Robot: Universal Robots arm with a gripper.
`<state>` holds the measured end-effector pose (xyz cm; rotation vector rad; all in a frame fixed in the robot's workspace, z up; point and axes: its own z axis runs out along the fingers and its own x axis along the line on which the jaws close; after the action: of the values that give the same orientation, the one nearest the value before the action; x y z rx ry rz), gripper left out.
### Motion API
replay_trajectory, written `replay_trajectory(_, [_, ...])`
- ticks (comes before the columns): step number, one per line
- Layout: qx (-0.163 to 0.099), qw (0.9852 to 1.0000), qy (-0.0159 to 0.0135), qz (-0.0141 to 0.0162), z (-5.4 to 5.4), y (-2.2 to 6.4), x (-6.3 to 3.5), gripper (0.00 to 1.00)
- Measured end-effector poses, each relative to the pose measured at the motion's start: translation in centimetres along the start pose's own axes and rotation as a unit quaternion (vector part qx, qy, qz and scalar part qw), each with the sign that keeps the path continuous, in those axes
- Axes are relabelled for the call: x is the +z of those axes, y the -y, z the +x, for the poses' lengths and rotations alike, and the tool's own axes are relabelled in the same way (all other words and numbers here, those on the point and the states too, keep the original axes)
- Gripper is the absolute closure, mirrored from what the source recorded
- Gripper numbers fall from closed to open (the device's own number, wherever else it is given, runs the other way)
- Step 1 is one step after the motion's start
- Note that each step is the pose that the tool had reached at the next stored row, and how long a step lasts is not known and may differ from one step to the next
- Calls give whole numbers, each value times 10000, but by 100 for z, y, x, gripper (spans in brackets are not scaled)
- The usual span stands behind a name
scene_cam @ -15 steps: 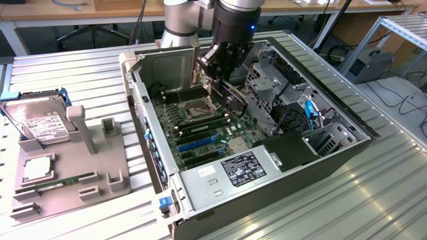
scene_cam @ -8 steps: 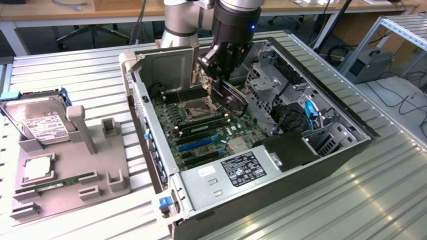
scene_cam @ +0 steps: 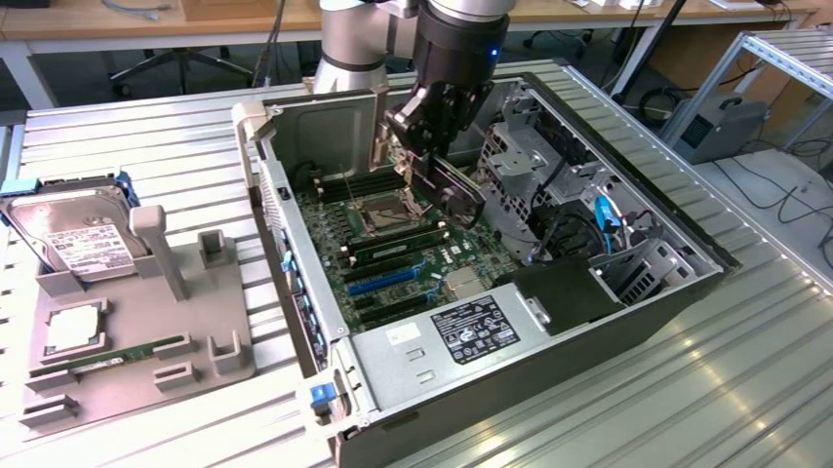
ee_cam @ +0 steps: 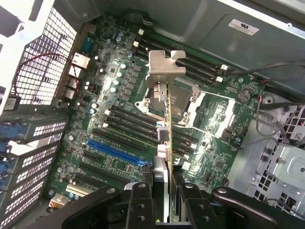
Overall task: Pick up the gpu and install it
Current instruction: 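Insert the gpu into the slot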
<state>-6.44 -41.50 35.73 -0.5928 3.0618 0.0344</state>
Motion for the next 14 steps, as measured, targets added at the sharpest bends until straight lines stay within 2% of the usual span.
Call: replay_trajectory(14, [-181,9998,-3,-5,0,0,0,73])
